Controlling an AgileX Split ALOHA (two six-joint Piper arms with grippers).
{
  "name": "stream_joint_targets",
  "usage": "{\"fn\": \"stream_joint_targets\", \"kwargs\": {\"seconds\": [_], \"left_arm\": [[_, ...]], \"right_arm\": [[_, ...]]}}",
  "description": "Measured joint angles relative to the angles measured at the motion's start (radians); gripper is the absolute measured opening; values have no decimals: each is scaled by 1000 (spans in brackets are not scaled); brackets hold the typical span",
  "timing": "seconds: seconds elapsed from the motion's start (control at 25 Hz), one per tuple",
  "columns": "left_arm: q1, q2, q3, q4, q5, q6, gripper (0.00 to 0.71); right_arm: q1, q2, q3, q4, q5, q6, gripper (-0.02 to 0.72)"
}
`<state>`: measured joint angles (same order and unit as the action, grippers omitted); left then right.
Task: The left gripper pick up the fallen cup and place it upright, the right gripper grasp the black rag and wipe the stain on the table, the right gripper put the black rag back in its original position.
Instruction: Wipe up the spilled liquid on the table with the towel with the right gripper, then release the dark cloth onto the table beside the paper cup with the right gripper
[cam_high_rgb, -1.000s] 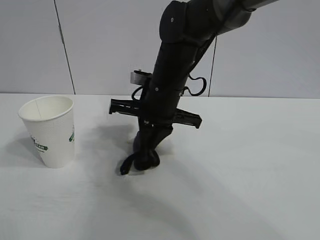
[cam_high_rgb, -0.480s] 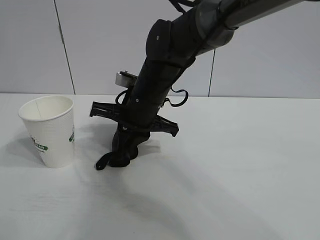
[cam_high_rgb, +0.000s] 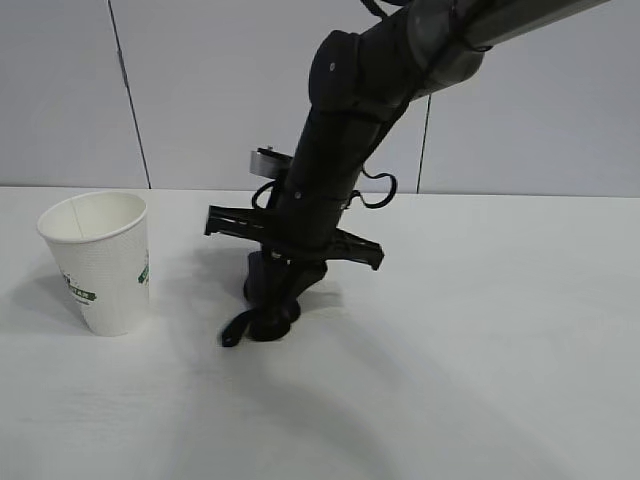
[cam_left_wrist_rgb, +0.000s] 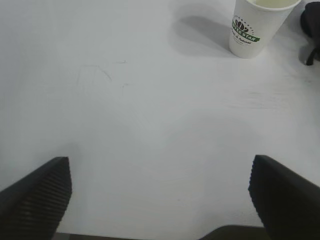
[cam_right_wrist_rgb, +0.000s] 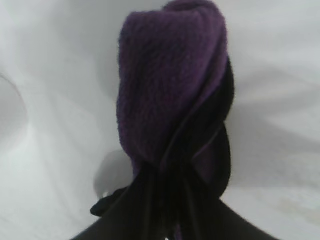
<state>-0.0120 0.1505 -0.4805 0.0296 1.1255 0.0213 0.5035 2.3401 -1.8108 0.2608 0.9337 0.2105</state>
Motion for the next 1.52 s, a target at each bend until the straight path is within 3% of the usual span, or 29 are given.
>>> {"fn": "stream_joint_targets", "kwargs": {"seconds": [0.28,0.44,0.56,0.92,1.12,1.2,1.24,1.4,1.52], "left_arm": [[0,0,0,0,0,0,694],[0,0,0,0,0,0,694],[0,0,0,0,0,0,694],[0,0,0,0,0,0,694],[0,0,0,0,0,0,694],[0,0,0,0,0,0,694],[0,0,0,0,0,0,694],[0,0,0,0,0,0,694],[0,0,0,0,0,0,694]], "right_arm": [[-87,-28,-6,-161,175,7,65],[-91,-28,-6,-216,196,13,65],[-91,-28,-6,-198,192,14,65],[-91,-28,-6,-67,190,10,65],[-91,-28,-6,-66,189,-20,66],[-91,-28,-6,-65,183,-38,111],[-91,-28,-6,-62,178,-45,167],[-91,-28,-6,-51,171,-50,483],[-91,-30,-6,-29,171,-43,576]]}}
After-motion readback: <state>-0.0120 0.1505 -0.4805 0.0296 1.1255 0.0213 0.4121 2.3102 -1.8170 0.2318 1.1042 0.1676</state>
